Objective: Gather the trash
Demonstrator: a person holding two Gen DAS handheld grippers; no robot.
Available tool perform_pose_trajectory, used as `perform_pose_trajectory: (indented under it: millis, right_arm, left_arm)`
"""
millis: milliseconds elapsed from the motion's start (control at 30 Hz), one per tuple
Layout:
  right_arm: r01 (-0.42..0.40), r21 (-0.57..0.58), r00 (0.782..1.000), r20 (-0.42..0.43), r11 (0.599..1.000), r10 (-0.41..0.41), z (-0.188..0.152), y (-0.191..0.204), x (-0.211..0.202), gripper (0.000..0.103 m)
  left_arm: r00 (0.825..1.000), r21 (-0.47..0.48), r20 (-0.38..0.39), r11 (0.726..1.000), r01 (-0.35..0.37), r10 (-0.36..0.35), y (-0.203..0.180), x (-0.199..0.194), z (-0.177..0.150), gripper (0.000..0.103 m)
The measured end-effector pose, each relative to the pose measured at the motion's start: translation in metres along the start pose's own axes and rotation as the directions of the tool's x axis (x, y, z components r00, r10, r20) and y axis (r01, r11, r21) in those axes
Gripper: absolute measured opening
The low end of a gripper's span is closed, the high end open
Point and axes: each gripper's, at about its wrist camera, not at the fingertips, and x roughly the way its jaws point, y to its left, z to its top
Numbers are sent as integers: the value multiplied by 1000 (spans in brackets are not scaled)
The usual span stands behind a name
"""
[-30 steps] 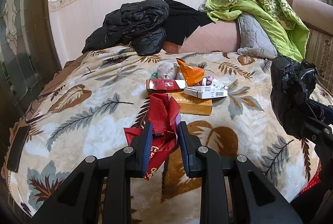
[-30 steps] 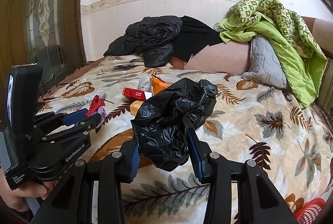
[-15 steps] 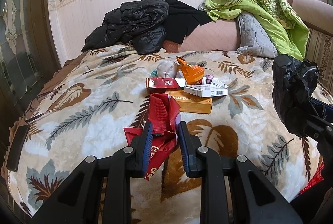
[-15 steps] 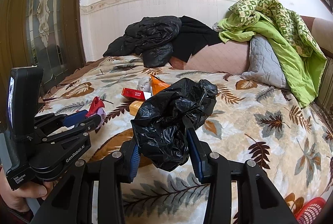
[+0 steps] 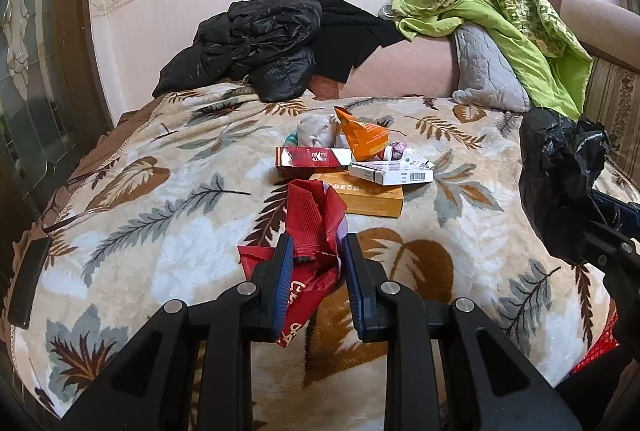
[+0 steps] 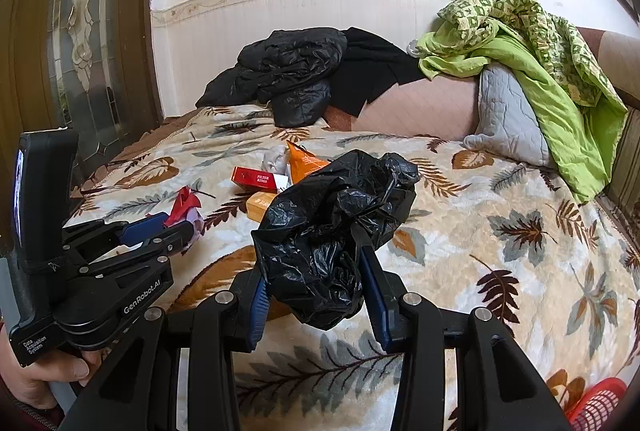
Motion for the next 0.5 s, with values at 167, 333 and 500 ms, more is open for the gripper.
perform_pose_trajectory:
  millis: [167,333,500]
  right_arm:
    - [4,5,1000,-2,1000,-4,-1,-1,1,45]
    - [9,8,1000,-3,1000,-9,-1,-1,1,45]
    - [11,9,1000,-3,1000,-11,-1,-2,1,45]
  left_arm:
    - [1000,-1,0,1000,0,0,0,0,0,24]
    - [1000,0,0,1000,0,0,0,0,0,24]
    - [1000,0,0,1000,1,-1,1,0,1,24]
